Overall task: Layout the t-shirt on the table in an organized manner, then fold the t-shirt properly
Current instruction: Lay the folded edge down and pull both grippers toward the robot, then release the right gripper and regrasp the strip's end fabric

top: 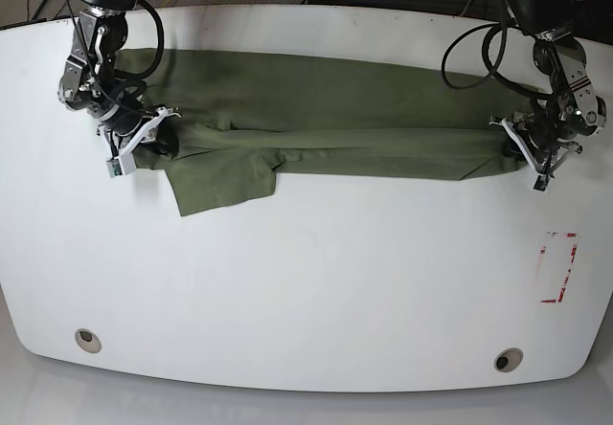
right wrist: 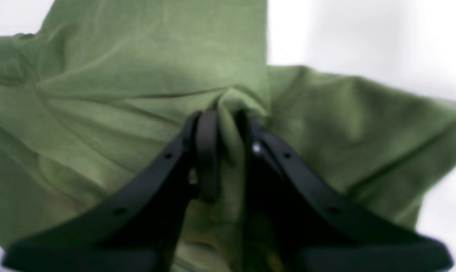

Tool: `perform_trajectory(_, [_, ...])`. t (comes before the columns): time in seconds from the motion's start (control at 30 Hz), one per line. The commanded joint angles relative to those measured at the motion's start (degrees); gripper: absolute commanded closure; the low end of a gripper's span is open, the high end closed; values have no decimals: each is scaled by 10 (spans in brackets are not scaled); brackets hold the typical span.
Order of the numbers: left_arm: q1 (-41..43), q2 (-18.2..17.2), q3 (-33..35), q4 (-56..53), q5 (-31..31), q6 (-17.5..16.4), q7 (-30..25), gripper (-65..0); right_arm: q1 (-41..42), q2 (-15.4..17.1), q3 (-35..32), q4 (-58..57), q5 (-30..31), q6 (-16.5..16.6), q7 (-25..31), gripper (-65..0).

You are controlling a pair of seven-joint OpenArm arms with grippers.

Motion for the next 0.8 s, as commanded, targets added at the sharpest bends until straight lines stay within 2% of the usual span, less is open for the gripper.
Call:
perform_trajectory(0.0, [3, -3, 0, -2, 24, -1, 32, -88, 20, 11, 2, 5, -24, -7, 1, -171])
perform_trajectory(0.1, [3, -3, 0, -2, 24, -1, 32, -88, 36, 7, 2, 6, -58, -7, 1, -205])
perform_trajectory(0.23, [3, -3, 0, -1, 24, -1, 32, -89, 54, -10, 4, 10, -95, -3, 1, -203])
perform_trajectory(0.37, [4, -3, -9, 3, 22, -1, 33, -89, 57, -12, 4, 39, -100, -4, -4, -208])
perform_trajectory(0.57, [3, -2, -51, 37, 22, -1, 62, -101, 60, -14, 5, 111, -103, -5, -62, -217])
perform_trajectory(0.63, [-2, -2, -60, 48, 21, -1, 75, -132, 60, -16, 5, 131, -103, -6, -76, -255])
perform_trajectory(0.77, [-19, -2, -74, 73, 21, -1, 95, -236, 61, -18, 5, 166, -103, -7, -82, -385])
